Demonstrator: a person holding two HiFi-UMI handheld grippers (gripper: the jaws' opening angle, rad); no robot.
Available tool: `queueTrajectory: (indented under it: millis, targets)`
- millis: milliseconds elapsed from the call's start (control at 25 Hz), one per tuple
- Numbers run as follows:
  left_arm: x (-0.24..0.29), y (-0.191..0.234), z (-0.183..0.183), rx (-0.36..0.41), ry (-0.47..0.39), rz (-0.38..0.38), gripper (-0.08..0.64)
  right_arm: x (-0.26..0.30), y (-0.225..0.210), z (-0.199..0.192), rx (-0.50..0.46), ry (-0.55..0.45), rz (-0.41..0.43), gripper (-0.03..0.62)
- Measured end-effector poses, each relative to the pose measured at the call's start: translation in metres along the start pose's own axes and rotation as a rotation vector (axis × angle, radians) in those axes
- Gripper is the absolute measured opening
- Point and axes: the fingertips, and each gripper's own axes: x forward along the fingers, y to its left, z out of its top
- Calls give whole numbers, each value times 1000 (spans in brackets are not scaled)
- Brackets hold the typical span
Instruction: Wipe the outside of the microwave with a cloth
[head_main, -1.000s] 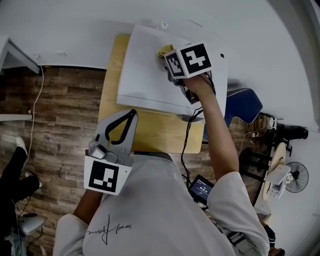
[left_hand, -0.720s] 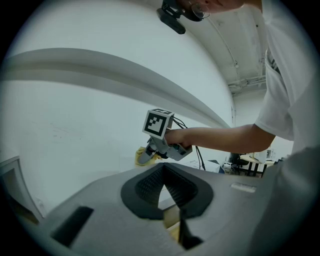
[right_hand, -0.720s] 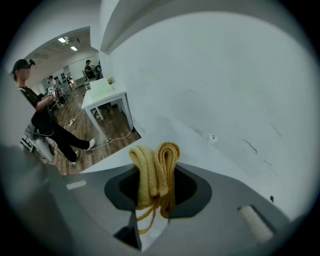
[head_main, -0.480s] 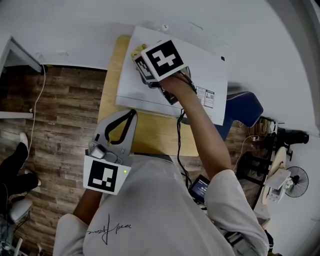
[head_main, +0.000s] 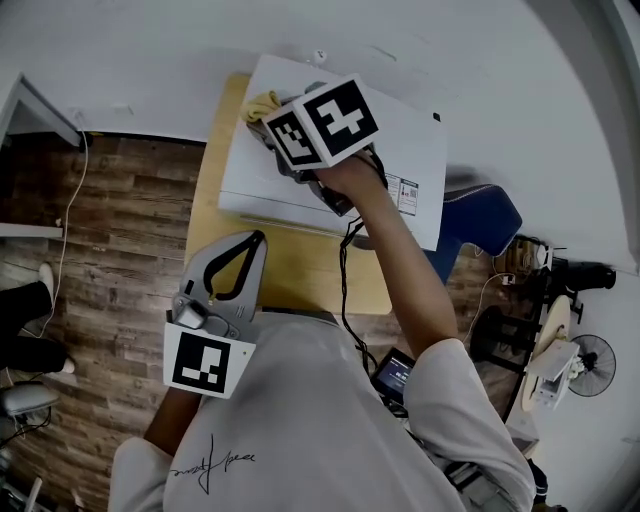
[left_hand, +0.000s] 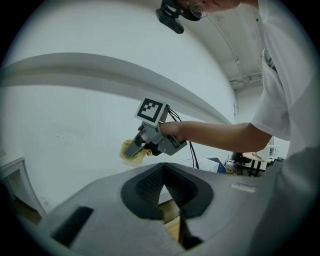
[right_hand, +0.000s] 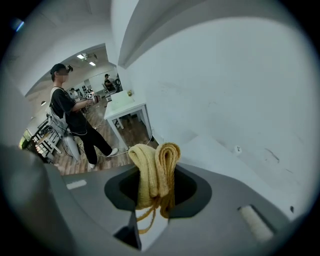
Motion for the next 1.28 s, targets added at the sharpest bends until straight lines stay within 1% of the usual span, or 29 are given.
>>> queueTrajectory:
  millis: [80, 200, 320, 480, 600, 720, 920, 1000, 1160, 1280]
  targets:
    - [2, -4, -1, 8, 4, -14, -6, -15, -9, -7, -5, -3, -34, 123]
    - [8, -10, -1, -1, 8, -34, -6, -34, -23, -21, 11, 2, -62, 123]
    - [15, -15, 1, -13, 1, -63, -6, -53, -43, -38, 53, -2, -100, 123]
    - [24, -23, 2, 13, 11, -103, -6, -80, -72, -61, 116, -10, -157, 123]
    - [32, -31, 4, 26, 19, -129, -6, -102, -95, -80, 144, -6, -211, 123]
    - [38, -40, 6, 26, 24, -148, -6, -123, -118, -104, 170, 9, -275, 123]
    - [47, -52, 6, 34, 40, -172, -6, -154, -149, -149, 242, 25, -341, 123]
    - [50, -55, 5, 34, 45, -179, -6, -165, -158, -169, 268, 36, -365, 123]
    - [54, -57, 2, 7, 62, -177, -6, -183, -172, -207, 313, 74, -417, 123]
    - [57, -57, -4, 8, 78, -180, -6, -195, -178, -230, 345, 91, -453, 123]
